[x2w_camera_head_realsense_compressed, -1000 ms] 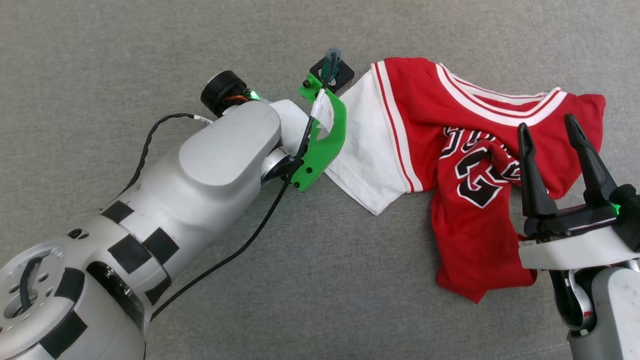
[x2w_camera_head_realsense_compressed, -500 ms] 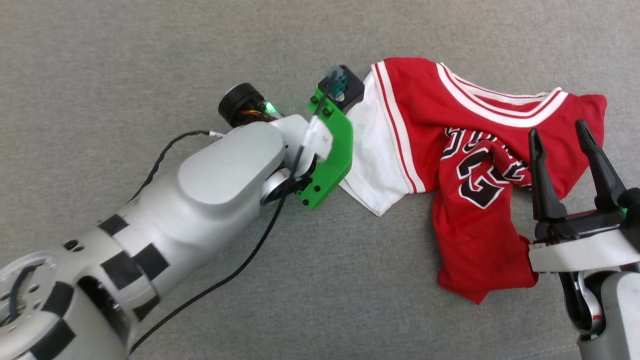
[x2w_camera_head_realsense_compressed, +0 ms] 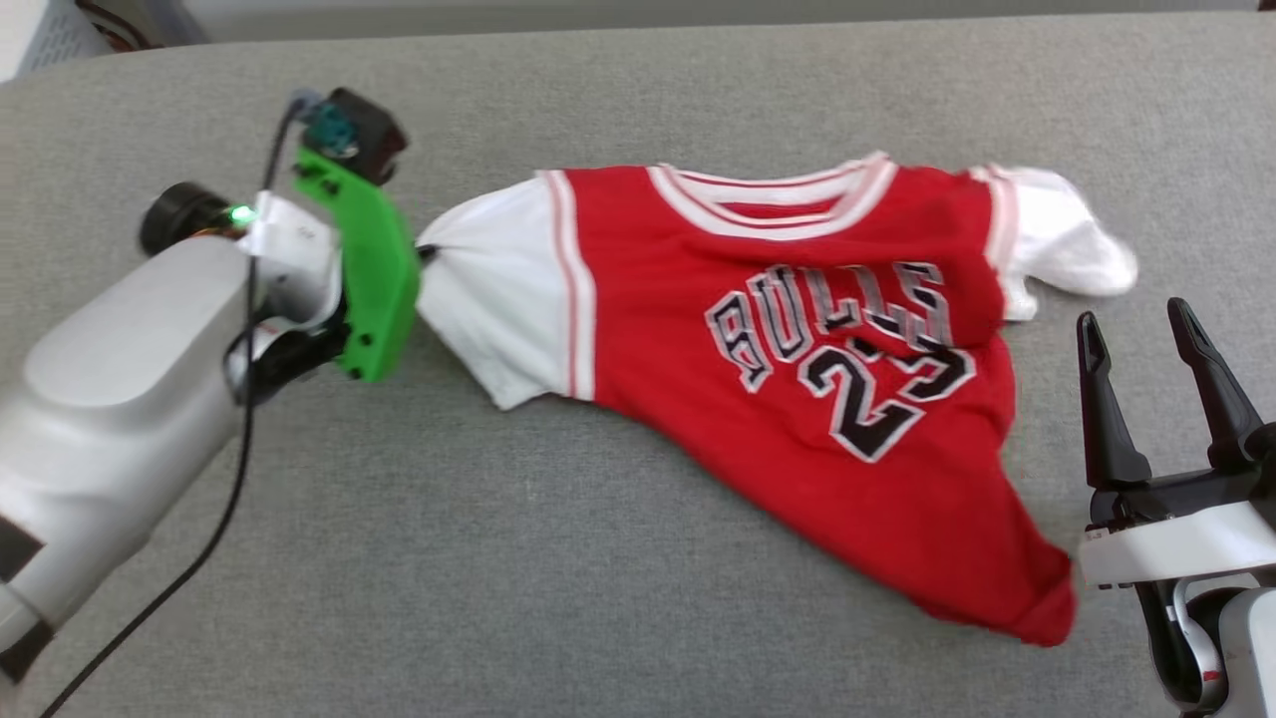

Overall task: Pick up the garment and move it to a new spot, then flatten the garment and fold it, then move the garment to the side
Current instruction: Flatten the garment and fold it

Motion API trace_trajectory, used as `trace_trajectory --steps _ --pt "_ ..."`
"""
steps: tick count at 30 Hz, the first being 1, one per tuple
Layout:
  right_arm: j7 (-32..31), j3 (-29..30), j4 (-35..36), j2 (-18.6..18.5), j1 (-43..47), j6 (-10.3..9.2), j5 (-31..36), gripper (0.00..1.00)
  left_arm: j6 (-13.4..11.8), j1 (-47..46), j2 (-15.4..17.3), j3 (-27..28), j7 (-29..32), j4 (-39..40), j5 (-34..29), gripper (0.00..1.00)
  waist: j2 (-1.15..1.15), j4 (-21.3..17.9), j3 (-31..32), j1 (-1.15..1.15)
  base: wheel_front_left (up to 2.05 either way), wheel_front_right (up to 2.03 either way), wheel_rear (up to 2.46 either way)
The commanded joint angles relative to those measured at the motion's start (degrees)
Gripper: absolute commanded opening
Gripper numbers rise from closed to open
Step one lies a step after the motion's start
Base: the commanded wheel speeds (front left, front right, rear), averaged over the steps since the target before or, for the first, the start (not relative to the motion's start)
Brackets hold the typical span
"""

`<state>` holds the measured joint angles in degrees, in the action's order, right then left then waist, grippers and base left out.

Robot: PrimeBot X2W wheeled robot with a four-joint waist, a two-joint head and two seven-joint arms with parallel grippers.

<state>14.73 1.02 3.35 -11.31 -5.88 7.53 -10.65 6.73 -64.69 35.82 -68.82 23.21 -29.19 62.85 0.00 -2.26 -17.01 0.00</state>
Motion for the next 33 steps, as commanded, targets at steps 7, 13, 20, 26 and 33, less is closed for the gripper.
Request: trace_trajectory --steps 7,13,20,26,33 --pt "0.27 0.86 -0.80 -0.83 1.13 -0.04 0.27 1.00 -2.80 5.98 5.04 0.64 -1.77 -4.47 1.65 0.00 0.00 0.74 0.72 0.00 0.00 0.00 0.00" --pt "0.27 0.98 -2.14 -1.35 1.19 -0.04 0.18 1.00 -4.32 10.85 4.53 0.97 -5.01 -10.82 3.16 0.00 0.00 0.14 -0.19 0.00 0.00 0.00 0.00" --pt "0.27 1.83 -2.22 -3.11 -0.88 -0.04 -0.89 1.00 -5.12 13.05 1.38 2.77 -17.73 -13.86 1.68 1.00 0.00 0.88 2.21 0.00 0.00 0.00 0.00" --pt "0.27 3.53 -1.59 -7.73 -4.84 -0.04 -1.49 1.00 -9.93 15.18 0.28 6.02 -35.19 -11.19 -1.48 1.00 0.00 2.95 5.20 0.00 0.00 0.00 0.00" --pt "-6.49 2.03 -1.53 -14.66 -13.70 -0.04 -5.80 1.00 -19.59 20.81 -1.05 18.24 -38.17 3.31 -10.25 1.00 0.00 6.38 6.16 0.00 0.00 0.00 0.00"
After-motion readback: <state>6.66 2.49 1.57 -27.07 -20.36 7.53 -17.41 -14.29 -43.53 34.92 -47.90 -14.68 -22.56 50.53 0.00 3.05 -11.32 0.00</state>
